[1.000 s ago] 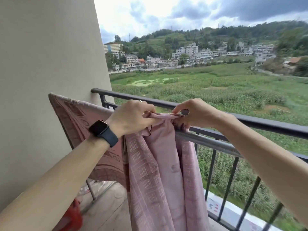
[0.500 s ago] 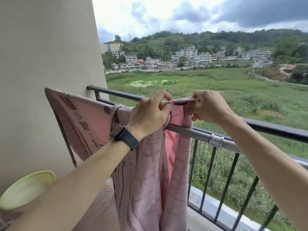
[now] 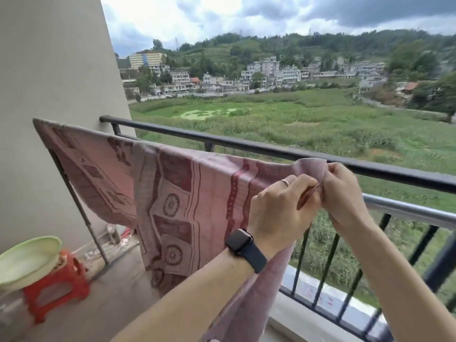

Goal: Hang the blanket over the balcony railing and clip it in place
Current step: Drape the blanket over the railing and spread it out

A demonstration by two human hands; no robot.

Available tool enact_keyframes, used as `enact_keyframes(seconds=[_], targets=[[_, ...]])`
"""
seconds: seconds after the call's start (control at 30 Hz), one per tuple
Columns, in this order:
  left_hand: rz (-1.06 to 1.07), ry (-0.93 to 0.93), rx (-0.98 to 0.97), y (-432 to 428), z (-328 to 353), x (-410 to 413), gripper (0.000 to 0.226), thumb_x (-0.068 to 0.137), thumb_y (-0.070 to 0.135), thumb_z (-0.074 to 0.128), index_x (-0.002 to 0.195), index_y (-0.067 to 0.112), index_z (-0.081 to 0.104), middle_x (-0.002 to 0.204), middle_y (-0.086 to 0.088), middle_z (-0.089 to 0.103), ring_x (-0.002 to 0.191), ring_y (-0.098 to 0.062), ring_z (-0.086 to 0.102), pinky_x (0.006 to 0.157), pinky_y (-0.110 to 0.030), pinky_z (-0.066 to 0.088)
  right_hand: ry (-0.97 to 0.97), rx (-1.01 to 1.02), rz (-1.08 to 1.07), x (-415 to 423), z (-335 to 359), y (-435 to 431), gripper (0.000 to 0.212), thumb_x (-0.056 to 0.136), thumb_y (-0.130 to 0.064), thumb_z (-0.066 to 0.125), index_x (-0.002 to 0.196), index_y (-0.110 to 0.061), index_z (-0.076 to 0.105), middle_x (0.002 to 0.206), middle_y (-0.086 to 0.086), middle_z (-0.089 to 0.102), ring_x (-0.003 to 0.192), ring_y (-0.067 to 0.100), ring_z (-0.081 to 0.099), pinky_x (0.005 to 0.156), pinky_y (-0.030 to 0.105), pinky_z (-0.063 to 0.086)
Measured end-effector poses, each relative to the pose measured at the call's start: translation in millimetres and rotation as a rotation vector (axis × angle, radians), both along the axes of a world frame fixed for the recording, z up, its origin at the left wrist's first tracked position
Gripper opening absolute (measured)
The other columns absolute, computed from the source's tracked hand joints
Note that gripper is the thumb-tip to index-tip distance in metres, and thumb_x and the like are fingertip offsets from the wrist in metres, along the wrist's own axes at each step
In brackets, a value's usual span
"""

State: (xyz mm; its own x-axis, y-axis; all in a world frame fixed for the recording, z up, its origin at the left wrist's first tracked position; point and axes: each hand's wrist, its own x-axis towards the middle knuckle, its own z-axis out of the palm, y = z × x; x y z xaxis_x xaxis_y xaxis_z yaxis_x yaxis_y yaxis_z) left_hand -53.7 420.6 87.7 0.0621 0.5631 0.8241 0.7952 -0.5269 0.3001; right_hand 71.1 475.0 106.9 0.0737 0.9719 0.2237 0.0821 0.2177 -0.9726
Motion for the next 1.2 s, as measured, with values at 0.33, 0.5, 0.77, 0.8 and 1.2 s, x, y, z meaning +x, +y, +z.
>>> enact_keyframes(seconds=[0.33,0.5,0.77,0.8,1.2], targets=[[0.012,-0.051,-0.205,-20.3,-57.1,28.2,0.011,0.094,0.041,0.059,0.097,0.032,0.065,0.086,0.016,0.063,0.071,-0.005,0.061,0.058,-0.033,0.054,0.145,-0.129,0.129,58.1,-35.5,-58.6,0.016,0.086,-0.006,0.075,0.101,-0.013,0.074,0.097,0.011,0.078,0.086,0.020,0.069,0.080,0.034,0.054],[-0.065,0.085,-0.277,-20.4,-34.0,20.4,0.008,0.094,0.040,0.059,0.098,0.034,0.063,0.086,0.017,0.068,0.076,-0.002,0.061,0.063,-0.032,0.057,0.160,0.020,-0.056,81.9,-33.9,-74.4,0.019,0.082,-0.012,0.080,0.098,-0.016,0.072,0.093,-0.004,0.077,0.085,0.006,0.073,0.071,0.014,0.054],[-0.177,0.526,-0.400,35.1,65.3,74.8,0.032,0.094,0.045,0.053,0.123,0.036,0.063,0.123,0.008,0.062,0.113,-0.015,0.056,0.095,-0.039,0.048,0.067,0.171,-0.174,92.7,-42.6,-85.3,0.016,0.088,-0.007,0.074,0.096,-0.016,0.062,0.094,0.003,0.070,0.075,0.029,0.071,0.070,0.037,0.060],[-0.170,0.584,-0.518,42.1,71.5,80.7,0.033,0.093,0.049,0.053,0.121,0.036,0.065,0.117,0.009,0.067,0.106,-0.014,0.061,0.091,-0.039,0.052,0.049,0.181,-0.182,93.8,-43.3,-85.9,0.017,0.090,-0.007,0.073,0.095,-0.017,0.061,0.092,0.002,0.069,0.066,0.023,0.067,0.061,0.030,0.057],[-0.366,0.456,-0.570,75.8,61.7,91.0,0.017,0.091,0.023,0.063,0.093,0.029,0.078,0.083,0.006,0.075,0.056,-0.006,0.061,0.056,-0.022,0.054,-0.038,-0.161,-0.114,110.8,-77.2,-88.2,0.045,0.088,-0.032,0.075,0.127,-0.023,0.055,0.102,-0.001,0.073,0.091,0.008,0.071,0.070,0.021,0.052]])
